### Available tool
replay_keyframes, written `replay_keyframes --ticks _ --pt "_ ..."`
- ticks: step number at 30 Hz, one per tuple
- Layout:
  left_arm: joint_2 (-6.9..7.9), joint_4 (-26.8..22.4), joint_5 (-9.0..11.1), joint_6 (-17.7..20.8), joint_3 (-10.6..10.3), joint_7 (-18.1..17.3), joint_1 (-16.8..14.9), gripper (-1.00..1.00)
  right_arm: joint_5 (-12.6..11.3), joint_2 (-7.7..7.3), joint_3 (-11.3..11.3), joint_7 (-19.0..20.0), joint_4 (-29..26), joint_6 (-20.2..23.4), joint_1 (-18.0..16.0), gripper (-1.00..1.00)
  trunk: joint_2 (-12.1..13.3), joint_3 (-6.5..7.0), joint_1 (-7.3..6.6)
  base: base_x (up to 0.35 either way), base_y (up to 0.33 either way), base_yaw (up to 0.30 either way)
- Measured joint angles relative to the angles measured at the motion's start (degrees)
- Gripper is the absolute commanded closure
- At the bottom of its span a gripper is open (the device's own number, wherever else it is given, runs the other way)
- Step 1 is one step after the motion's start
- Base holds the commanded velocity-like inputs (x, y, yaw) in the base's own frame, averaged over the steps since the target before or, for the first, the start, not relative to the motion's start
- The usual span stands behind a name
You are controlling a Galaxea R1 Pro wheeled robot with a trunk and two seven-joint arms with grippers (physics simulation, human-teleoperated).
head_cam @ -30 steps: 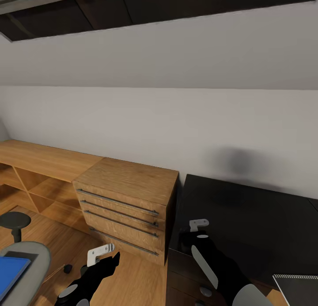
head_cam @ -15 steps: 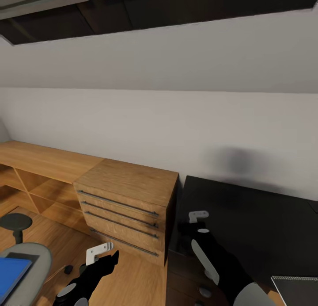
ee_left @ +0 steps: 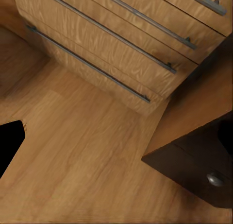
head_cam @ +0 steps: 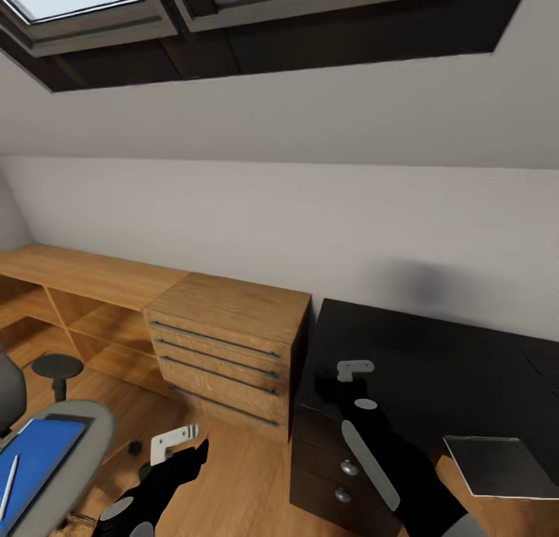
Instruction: In the bedroom, organize the workspace by keeping the computer under the desk, ensuring the monitor is on the desk, placing the keyboard on the desk next to the monitor, placing the mouse on the desk next to the keyboard, moving the folder from the swivel chair onto the desk next to the mouse, stacking the notebook on top of the folder with the pen on top of the notebook, and positioning the swivel chair next to the desk.
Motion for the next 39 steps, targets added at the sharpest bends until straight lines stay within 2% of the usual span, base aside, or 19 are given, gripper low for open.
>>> replay_keyframes --ticks 5,11,16,22,28,34,39 --pt "0.00 -0.03 0.00 0.00 0.39 -0.02 0.01 -1.00 0.02 0.05 -3.02 -0.01 -0.36 -0.24 0.09 1.00 2.01 0.90 -1.11 -0.300 0.000 0.000" --pt "-0.01 -0.06 0.00 -0.01 0.52 -0.05 0.00 -1.00 -0.02 0.07 -3.28 -1.39 -3.01 -0.20 0.19 1.00 4.42 1.98 -2.43 -0.222 0.000 -0.167" --pt "-0.01 0.00 0.22 0.13 0.52 -0.04 0.02 -1.00 -0.04 0.16 -3.36 -1.61 -3.08 -0.22 0.19 1.00 4.43 1.99 -2.46 -0.053 0.000 -0.229" --pt "0.00 0.02 0.27 0.17 0.42 -0.02 0.01 -1.00 -0.03 0.34 -3.31 -1.79 -3.04 -0.18 0.18 1.00 4.43 1.98 -2.46 -0.003 -0.004 -0.018" --pt "0.02 0.12 0.26 0.16 0.36 -0.04 0.02 -1.00 -0.02 0.26 -3.39 -1.86 -3.06 -0.14 0.18 1.00 4.43 2.00 -2.45 -0.086 -0.247 -0.024" --pt "0.07 0.10 0.24 0.17 0.42 -0.04 0.02 -1.00 -0.03 0.11 -3.48 -1.83 -3.01 -0.21 0.19 1.00 4.43 2.22 -2.46 -0.067 -0.066 -0.182" --pt "0.08 0.10 0.25 0.10 0.43 -0.05 0.01 -1.00 -0.03 0.08 -4.89 -1.78 -2.86 -0.21 0.21 1.00 4.43 2.46 -2.46 -0.011 -0.009 -0.230"
